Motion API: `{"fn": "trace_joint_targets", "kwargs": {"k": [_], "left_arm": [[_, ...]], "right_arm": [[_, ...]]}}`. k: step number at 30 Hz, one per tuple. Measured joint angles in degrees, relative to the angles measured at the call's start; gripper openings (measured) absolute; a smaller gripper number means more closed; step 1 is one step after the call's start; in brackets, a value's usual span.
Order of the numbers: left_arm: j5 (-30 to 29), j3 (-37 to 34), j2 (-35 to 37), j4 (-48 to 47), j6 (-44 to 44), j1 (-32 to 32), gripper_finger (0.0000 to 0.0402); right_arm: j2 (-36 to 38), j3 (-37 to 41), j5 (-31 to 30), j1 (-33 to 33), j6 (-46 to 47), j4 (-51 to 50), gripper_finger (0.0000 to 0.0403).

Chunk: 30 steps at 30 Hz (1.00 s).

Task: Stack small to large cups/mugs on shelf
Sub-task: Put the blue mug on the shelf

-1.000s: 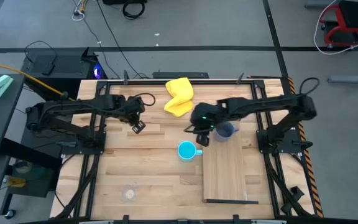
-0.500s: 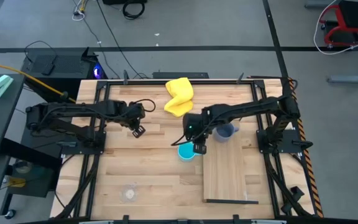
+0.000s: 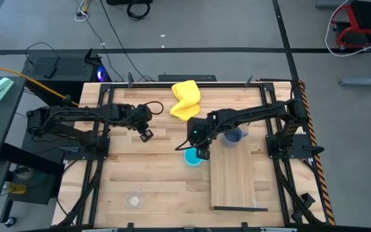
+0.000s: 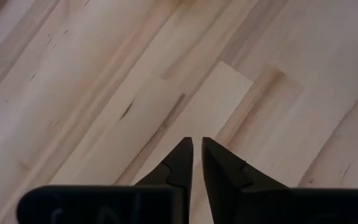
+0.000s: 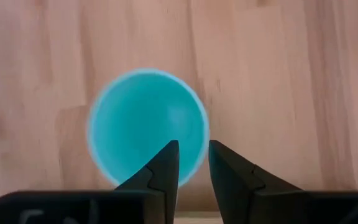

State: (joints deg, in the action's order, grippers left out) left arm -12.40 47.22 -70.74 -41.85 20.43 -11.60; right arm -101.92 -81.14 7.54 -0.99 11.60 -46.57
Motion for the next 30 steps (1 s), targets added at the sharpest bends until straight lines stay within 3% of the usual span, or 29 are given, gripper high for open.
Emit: {"fn": "trace_joint_targets", "kwargs": {"k": [11,30], "left_arm": [[0.0,0.0,-0.2,0.9,-0.7,0.0,0.0041],[0.0,0.0,-0.2,0.9,-0.7,0.0,0.0034]], "right_arm": [[-4.1,0.1,0.0,0.0,-0.9,1.0,0.0094],[-4.6,0.1,0.0,0.0,-0.6,1.1,0.0082]]}}
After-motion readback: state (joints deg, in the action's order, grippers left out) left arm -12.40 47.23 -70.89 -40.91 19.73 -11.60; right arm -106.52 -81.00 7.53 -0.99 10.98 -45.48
